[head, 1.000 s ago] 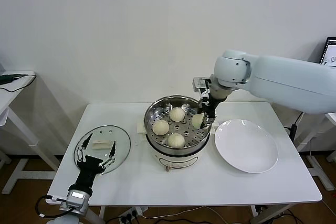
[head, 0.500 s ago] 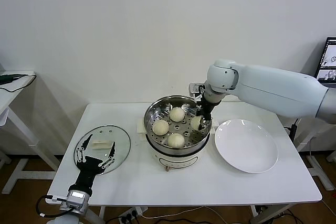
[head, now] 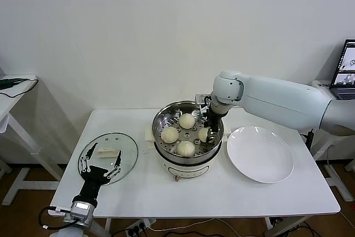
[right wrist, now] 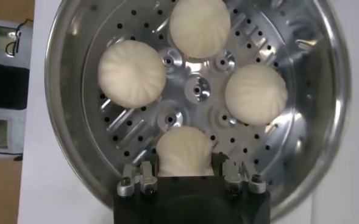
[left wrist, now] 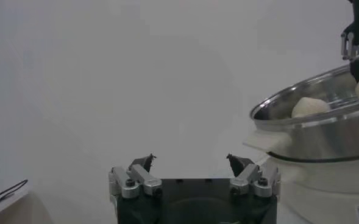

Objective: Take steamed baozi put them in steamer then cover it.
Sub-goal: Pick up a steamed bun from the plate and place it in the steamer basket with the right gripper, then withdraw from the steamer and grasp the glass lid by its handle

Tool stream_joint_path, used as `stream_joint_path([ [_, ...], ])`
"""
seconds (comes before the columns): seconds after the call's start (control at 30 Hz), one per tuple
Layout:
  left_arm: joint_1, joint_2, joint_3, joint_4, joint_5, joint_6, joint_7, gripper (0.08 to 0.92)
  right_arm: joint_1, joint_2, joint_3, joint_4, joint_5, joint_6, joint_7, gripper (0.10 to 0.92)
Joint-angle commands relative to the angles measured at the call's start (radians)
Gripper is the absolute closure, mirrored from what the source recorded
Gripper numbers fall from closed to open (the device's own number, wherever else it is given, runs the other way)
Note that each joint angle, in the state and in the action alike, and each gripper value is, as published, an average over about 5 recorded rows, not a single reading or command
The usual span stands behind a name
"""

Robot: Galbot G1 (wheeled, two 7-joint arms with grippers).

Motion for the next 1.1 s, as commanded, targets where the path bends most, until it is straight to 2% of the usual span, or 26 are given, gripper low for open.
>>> stream_joint_path([
  [0.03, -0.001, -0.001, 0.003, 0.004, 0.001, 0.000, 0.000, 0.177, -0.018, 0.000, 0.018, -0.009, -0.010, 0.004, -0.001, 0.361],
  [0.23, 0.003, 0.000, 0.001, 0.008, 0.003, -0.001, 0.000, 0.177, 0.036, -0.070, 0.073, 0.024, 0.042, 0.009, -0.020, 0.219],
  [0.47, 0.011, -0.001, 0.009, 0.000, 0.012, 0.001, -0.002, 0.177, 0.102, -0.240, 0.199, 0.073, 0.104, 0.031, -0.077, 0.203],
  [0.67, 0.017, -0.007, 0.013, -0.017, 0.015, 0.005, -0.008, 0.177, -0.046, -0.413, 0.445, 0.127, 0.122, 0.065, -0.046, 0.203],
  [0.73, 0.018, -0.009, 0.013, -0.025, 0.014, 0.008, -0.012, 0.177, -0.161, -0.470, 0.592, 0.149, 0.147, 0.100, 0.029, 0.203],
  [0.9, 0.012, -0.011, 0.012, -0.050, 0.006, 0.034, -0.025, 0.177, -0.561, -0.566, 1.003, 0.216, 0.295, 0.288, 0.396, 0.203],
  [1.1, -0.008, -0.008, 0.012, -0.061, 0.005, 0.061, -0.038, 0.177, -1.104, -0.552, 1.468, 0.345, 0.424, 0.493, 0.786, 0.203],
])
